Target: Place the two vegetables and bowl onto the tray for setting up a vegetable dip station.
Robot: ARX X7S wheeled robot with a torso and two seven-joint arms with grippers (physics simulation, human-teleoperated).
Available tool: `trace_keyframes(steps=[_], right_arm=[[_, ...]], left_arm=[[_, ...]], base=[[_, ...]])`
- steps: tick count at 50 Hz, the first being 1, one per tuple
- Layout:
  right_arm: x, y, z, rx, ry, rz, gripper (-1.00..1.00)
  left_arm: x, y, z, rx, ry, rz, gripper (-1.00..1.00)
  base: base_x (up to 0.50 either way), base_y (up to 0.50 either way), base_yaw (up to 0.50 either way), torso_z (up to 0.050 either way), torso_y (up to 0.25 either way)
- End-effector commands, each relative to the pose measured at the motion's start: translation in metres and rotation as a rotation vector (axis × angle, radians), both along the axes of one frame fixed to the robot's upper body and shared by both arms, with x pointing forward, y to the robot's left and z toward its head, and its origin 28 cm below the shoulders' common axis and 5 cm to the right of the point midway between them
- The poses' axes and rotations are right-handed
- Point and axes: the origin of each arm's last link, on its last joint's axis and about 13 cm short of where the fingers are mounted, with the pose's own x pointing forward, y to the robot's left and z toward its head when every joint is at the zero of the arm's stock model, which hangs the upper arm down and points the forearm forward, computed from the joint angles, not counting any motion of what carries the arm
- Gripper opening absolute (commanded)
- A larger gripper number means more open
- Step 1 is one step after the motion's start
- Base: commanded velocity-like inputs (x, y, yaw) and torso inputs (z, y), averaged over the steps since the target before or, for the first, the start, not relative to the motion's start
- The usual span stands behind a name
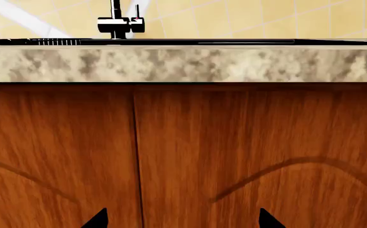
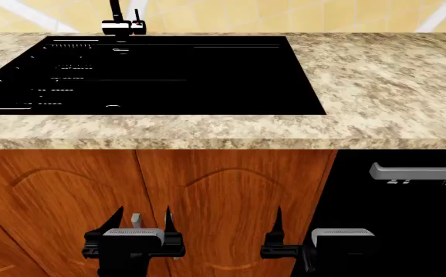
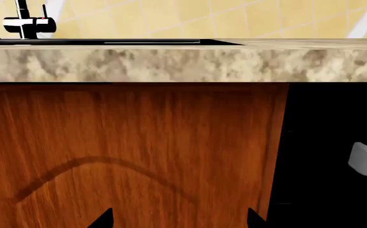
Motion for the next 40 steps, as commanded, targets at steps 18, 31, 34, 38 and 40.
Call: trace_keyframes(steps=[18, 31, 34, 38, 40], right_arm=[[0.0024, 0.0037, 0.0008, 0.043, 0.009, 0.039, 1.0], [0.0019, 0.0026, 0.0006, 0.031, 0.006, 0.027, 1.0], [0.0018, 0.0024, 0.0011, 0.033, 0.006, 0.024, 1.0], [0.0017, 0.0022, 0.0019, 0.033, 0.005, 0.022, 1.0], [0.0022, 0.002, 0.0009, 0.033, 0.005, 0.023, 1.0]], left_arm=[[-0.0026, 0.0032, -0.0014, 0.003, -0.003, 0.013, 1.0], [-0.0046, 0.0023, 0.0015, -0.001, -0.004, 0.015, 1.0], [-0.0032, 0.0032, -0.0009, -0.002, -0.003, 0.015, 1.0], [-0.0033, 0.0032, -0.0009, -0.003, -0.002, 0.017, 1.0], [-0.0026, 0.0033, -0.001, -0.003, -0.002, 0.017, 1.0]], base=[[0.0, -0.06, 0.0, 0.0, 0.0], [0.0, -0.5, 0.0, 0.0, 0.0], [0.0, -0.5, 0.0, 0.0, 0.0], [0.0, -0.5, 0.0, 0.0, 0.0], [0.0, -0.5, 0.0, 0.0, 0.0]])
